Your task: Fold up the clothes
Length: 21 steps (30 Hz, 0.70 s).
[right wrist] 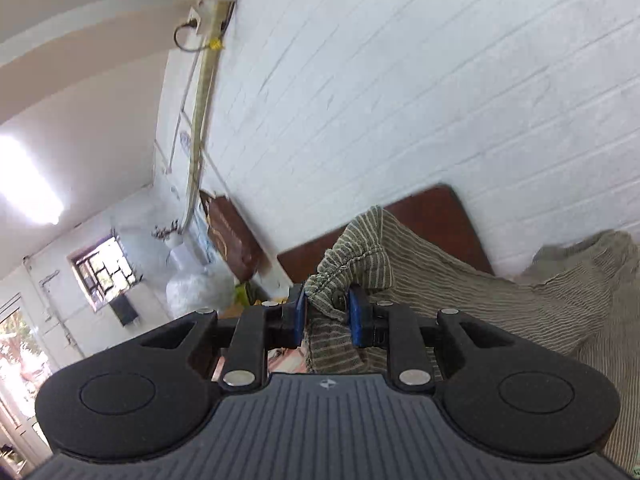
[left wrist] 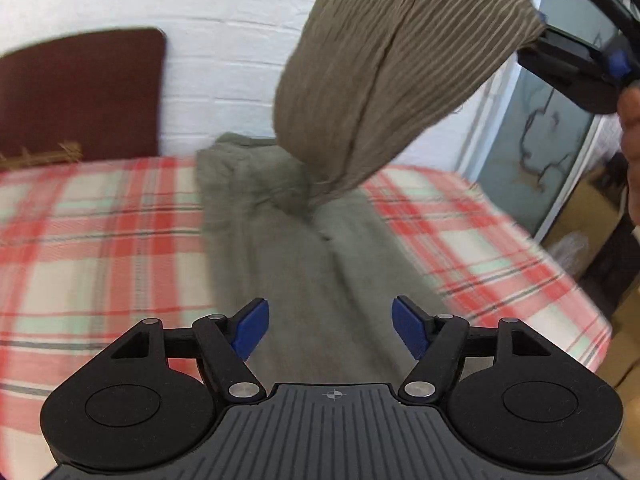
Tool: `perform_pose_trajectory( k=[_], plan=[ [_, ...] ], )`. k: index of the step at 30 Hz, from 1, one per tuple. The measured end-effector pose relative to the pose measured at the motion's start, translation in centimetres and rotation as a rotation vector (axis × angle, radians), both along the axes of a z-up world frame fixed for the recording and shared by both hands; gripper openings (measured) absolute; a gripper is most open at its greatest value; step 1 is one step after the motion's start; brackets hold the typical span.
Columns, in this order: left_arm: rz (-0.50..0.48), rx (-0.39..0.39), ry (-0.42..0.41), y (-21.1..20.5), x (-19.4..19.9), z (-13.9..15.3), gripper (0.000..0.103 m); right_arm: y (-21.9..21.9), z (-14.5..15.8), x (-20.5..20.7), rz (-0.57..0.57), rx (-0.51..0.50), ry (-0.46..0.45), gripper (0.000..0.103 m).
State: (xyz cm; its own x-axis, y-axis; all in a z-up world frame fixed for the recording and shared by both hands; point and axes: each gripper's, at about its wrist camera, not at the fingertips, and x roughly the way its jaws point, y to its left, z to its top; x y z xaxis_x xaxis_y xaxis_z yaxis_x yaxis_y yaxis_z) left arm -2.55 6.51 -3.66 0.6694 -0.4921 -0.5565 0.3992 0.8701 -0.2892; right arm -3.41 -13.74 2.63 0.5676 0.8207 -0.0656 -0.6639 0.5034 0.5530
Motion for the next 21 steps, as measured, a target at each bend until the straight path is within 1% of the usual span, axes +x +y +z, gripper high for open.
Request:
perform_pose_trajectory(
  k=[1,3,5,7,8,11,13,14,18,21],
  plan=[
    [-0.012,-0.018,0.011,-0.8,0.7,-0.4,0.081,-0.4,0.0,-0.5,-0.025,-0.003,-0.006,0.026],
    [-0.033,-0.006,0.031,-2.3,2.1,-1.2,0.081,-1.2,-0.1,-1.6,-0.086,-0.013,-0.021,0.026],
    [-0.046,0.003,0.045,-3.5,3.2,-1.9,0.081,-2.4,-0.6,-3.1,-0.172,-0.027,-0.041,0.026],
    [-0.035,-0.007,0.055,-3.0,3.3,-2.3,0.081,-4.1,-1.7,-4.9,-0.258,-0.034,-0.022,0.026],
    [-0.027,-0.010,0.066,-2.5,3.3,-2.6,0.081,-5.0,-2.7,-5.8,-0.300,-0.030,0.009,0.028],
    [-0.006,-0.015,0.098,-1.1,3.1,-3.2,0.081,-7.4,-6.9,-7.6,-0.395,-0.009,0.175,0.028],
    [-0.006,-0.008,0.114,-1.0,3.1,-3.6,0.081,-8.4,-9.5,-8.0,-0.424,0.017,0.287,0.028],
    [-0.015,-0.007,0.121,-1.1,3.2,-3.7,0.081,-8.5,-10.1,-7.9,-0.426,0.029,0.314,0.028],
    [-0.099,-0.020,0.137,-3.1,2.9,-4.4,0.081,-8.6,-11.4,-7.0,-0.416,0.077,0.377,0.028],
    [-0.122,-0.035,0.134,-4.1,2.6,-4.8,0.081,-7.9,-10.4,-6.5,-0.368,0.058,0.334,0.028]
  ],
)
